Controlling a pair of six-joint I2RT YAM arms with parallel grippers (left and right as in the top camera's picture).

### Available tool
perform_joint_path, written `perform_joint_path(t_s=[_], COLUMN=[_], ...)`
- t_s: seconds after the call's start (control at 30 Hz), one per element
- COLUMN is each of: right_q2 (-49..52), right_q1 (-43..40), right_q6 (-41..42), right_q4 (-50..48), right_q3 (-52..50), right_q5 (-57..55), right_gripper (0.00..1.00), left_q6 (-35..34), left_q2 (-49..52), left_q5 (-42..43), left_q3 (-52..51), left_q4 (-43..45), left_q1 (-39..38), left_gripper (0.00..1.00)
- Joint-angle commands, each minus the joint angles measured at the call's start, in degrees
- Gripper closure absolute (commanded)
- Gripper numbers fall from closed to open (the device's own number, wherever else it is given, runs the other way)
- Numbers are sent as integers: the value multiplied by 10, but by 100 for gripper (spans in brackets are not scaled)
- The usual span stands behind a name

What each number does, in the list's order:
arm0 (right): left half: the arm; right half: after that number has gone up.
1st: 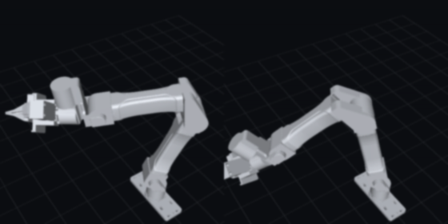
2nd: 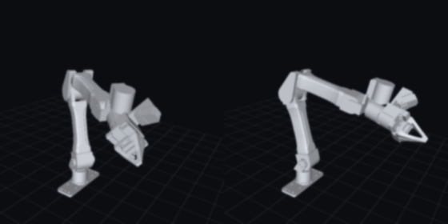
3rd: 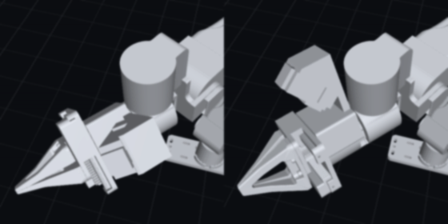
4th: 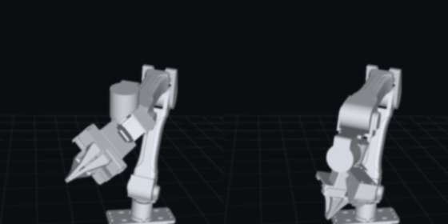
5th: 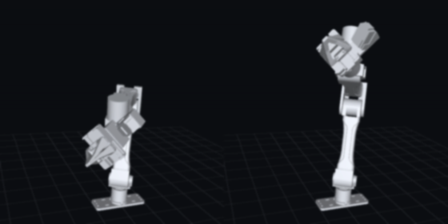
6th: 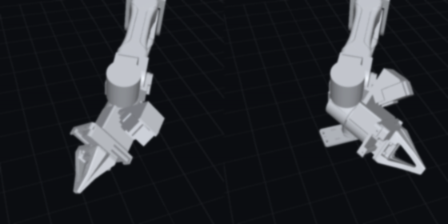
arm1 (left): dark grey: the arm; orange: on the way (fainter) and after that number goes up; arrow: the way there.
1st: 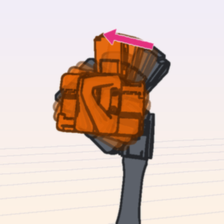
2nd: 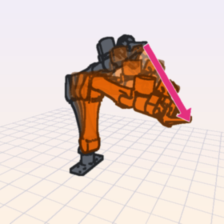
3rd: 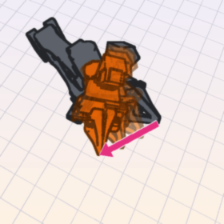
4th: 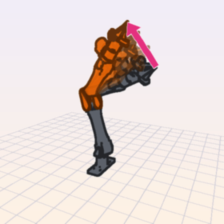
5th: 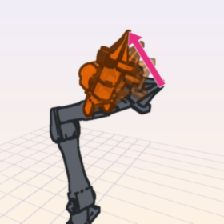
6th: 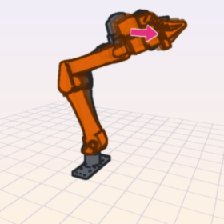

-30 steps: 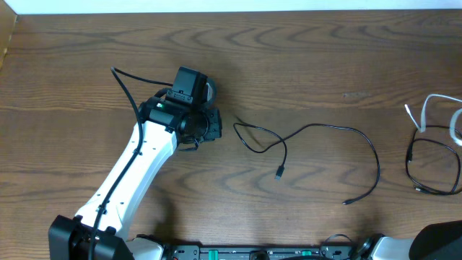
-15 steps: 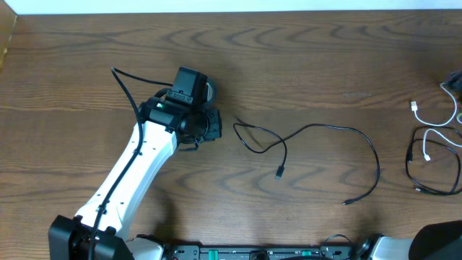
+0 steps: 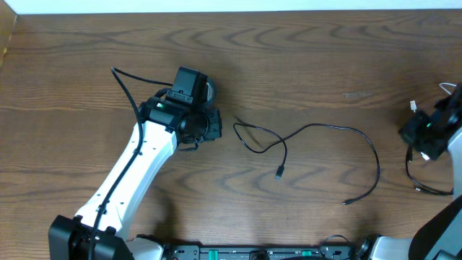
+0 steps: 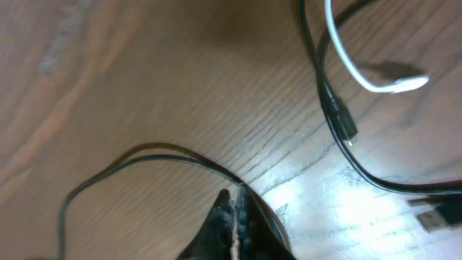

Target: Untangle cables

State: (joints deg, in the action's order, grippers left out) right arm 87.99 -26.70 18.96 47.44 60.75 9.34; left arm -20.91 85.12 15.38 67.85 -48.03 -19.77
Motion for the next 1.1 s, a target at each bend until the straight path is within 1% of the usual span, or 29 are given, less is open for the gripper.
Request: perform_joint_path(t_s=[0.0,0.1,0.2,0.33,0.43,0.6,0.73,1.07], right_q2=[-1,-1,-1,-1,-1,-1,-1,-1], right_q1=[5,5,5,5,4,2,0,-10], right_q6=[-4,-3,3,39,48,70,72,137], right_q4=[-55,-94,-109,-104,-92,-85,-84,-71], right_q3=[-60,-100,-124,-142,-156,-168,-179,-201], right_q5=[-4,-4,-16,-98,-141,-167,-170,-241], right_gripper=[99,99,99,99,99,99,99,99], left_q6=[5,5,5,5,5,5,5,5], left_q2=[6,6,6,6,6,6,6,6], left_q5=[5,5,5,5,5,5,5,5], left_q3=[-2,-2,-2,-2,-2,-2,-2,-2], left_q4=[-2,-2,-2,-2,-1,-1,-1,-1], left_q1=[0,0,0,0,0,0,0,0], left_gripper=[92,92,92,92,92,92,92,92])
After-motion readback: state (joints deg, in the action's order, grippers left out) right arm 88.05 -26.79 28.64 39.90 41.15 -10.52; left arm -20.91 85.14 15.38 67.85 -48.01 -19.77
